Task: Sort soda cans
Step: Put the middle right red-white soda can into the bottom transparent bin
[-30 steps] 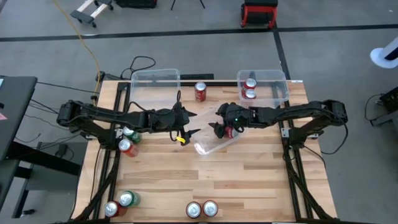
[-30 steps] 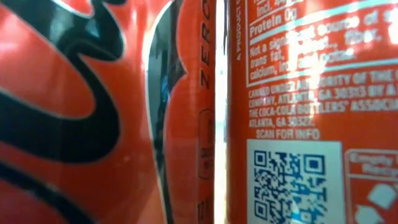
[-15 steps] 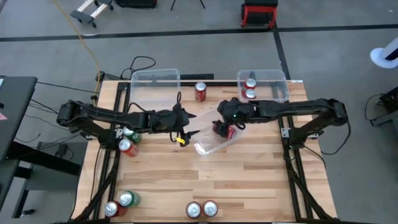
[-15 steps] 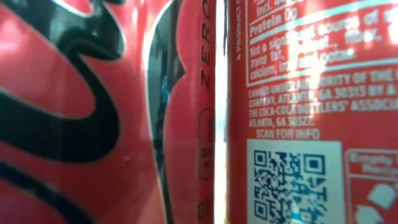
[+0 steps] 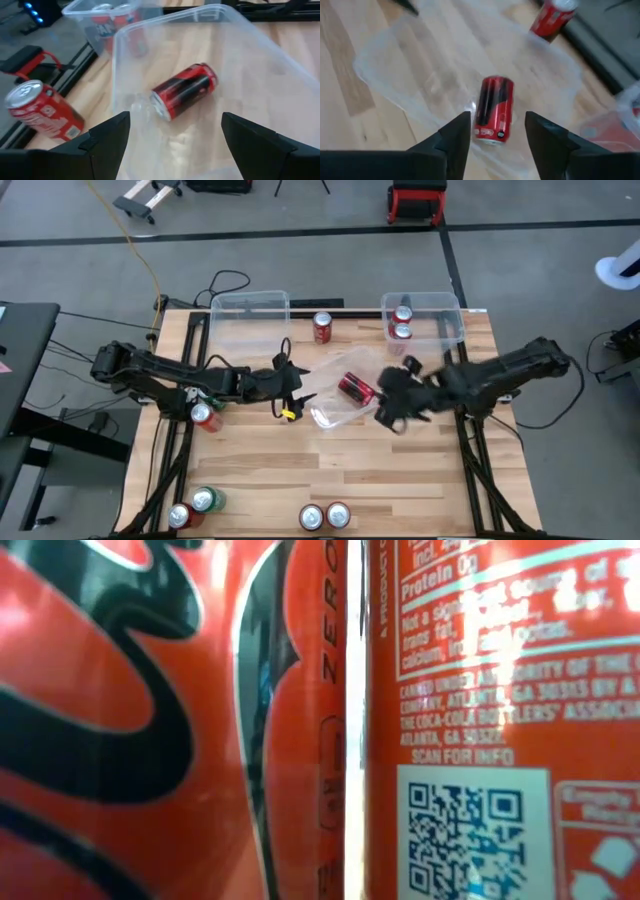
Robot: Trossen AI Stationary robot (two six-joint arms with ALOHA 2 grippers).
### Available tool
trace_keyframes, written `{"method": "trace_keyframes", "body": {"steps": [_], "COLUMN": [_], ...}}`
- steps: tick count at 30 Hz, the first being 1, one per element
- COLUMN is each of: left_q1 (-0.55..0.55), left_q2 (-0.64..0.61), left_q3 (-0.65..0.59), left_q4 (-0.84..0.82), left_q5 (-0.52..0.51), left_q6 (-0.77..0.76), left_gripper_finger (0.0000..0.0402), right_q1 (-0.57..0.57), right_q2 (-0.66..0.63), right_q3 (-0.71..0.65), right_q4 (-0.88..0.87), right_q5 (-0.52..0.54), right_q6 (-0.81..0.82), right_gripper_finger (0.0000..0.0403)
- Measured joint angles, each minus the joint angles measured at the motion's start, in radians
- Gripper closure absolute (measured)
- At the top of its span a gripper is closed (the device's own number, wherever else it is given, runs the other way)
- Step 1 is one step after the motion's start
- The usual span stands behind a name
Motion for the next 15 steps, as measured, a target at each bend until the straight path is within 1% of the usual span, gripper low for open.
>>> {"method": "trace_keyframes", "body": {"steps": [3,6,9,12,15], "left_q1": [-0.033,-0.073,-0.110,-0.128,-0.134], "left_q2": [-0.008,-0.007,-0.007,-0.007,-0.007], "left_q3": [0.000,0.000,0.000,0.000,0.001], "left_q4": [0.008,0.054,0.171,0.277,0.321], "left_q5": [-0.003,-0.007,0.007,0.059,0.095], "left_q6": [-0.001,0.017,0.077,0.103,0.105], "left_gripper_finger": [0.0108,0.0118,0.0123,0.0125,0.0125], "right_q1": [0.156,0.295,0.362,0.370,0.362], "right_q2": [-0.034,-0.032,-0.001,0.047,0.113], "right_q3": [-0.071,-0.171,-0.268,-0.329,-0.348], "right_q4": [0.003,0.042,0.137,0.302,0.520], "right_q5": [0.179,0.354,0.483,0.572,0.619], "right_q6": [0.182,0.371,0.473,0.483,0.340], "right_gripper_finger": [0.0211,0.0221,0.0230,0.0240,0.0251]}}
